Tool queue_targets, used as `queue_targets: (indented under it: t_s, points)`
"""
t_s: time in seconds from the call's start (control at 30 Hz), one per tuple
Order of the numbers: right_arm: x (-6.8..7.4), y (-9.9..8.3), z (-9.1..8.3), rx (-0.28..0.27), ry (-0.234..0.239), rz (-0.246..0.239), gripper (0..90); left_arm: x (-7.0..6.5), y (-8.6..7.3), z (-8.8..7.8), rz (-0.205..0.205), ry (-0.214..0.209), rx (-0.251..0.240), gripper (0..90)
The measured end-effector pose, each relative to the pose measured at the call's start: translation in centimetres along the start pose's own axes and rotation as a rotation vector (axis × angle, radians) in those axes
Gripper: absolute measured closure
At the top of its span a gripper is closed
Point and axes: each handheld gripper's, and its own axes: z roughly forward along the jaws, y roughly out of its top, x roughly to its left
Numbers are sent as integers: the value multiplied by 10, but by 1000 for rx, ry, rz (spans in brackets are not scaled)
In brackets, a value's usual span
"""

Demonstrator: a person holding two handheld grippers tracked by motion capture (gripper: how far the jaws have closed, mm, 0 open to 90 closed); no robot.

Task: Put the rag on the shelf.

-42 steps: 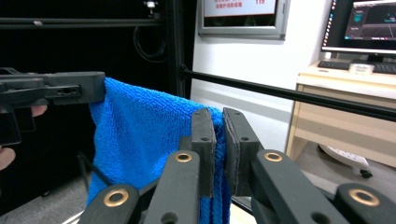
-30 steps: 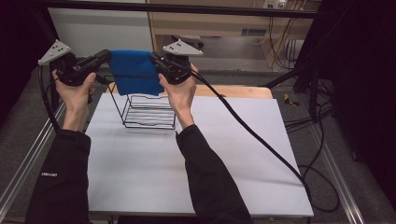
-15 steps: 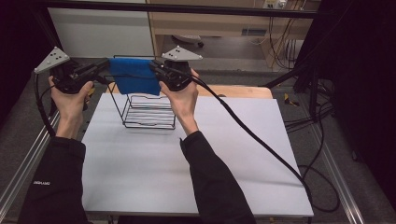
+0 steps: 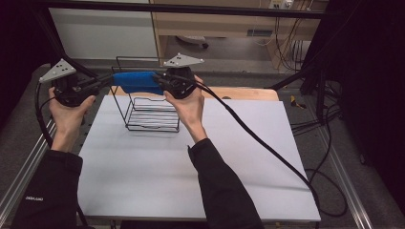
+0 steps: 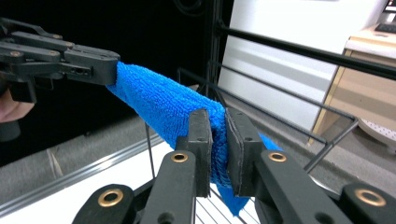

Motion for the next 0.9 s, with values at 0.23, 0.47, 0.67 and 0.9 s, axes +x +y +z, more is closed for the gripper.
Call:
queue_targets:
  t_s: [0.23,0.47,0.67,0.9]
  points:
    - [0,-3,0,36,16,-9,811,-1,5,-3,-48,2,43,743]
    - [1,-6,2,50,23,-25,808,2,23,-11,-100,14,36,742]
    - [2,-8,2,62,26,-52,799,4,17,0,-150,-23,128,894]
    - [3,-10,3,84,33,-83,775,4,2,6,-132,-61,197,896]
